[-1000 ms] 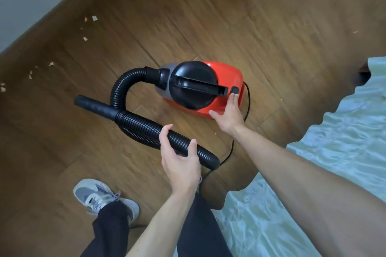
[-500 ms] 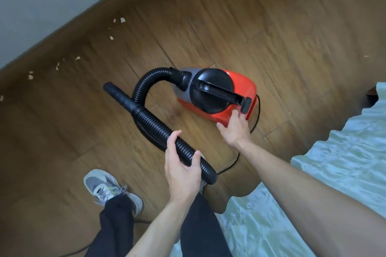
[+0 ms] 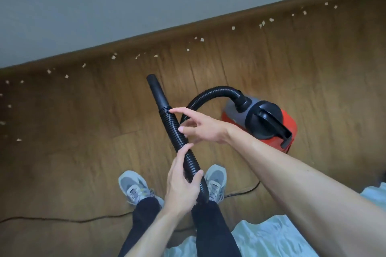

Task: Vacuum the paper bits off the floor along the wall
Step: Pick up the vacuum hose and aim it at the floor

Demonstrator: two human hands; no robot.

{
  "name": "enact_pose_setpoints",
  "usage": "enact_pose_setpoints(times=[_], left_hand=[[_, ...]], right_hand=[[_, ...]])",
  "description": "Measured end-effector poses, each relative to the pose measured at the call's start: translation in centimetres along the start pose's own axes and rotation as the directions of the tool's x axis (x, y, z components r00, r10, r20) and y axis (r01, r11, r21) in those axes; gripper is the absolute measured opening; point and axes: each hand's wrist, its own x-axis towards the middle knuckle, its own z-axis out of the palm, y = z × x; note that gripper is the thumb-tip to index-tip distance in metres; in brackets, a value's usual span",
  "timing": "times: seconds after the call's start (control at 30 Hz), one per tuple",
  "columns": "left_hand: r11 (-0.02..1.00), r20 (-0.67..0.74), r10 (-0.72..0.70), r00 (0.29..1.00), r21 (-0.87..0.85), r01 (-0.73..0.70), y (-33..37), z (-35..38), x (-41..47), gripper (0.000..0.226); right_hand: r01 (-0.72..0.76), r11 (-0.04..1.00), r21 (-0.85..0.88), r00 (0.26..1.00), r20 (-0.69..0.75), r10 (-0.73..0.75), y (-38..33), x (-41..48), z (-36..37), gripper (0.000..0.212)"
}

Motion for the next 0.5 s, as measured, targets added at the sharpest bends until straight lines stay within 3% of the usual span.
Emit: enact_pose_setpoints(times=[0.5], left_hand=[[0.951, -0.12, -0.025, 0.992, -0.308, -0.013, -4.9, -19.1, -1.7, 0.068]], right_hand=[[-0.12, 0.99, -0.076, 0.99, 0.059, 0.125, -10.6, 13.8, 16.4, 0.048]])
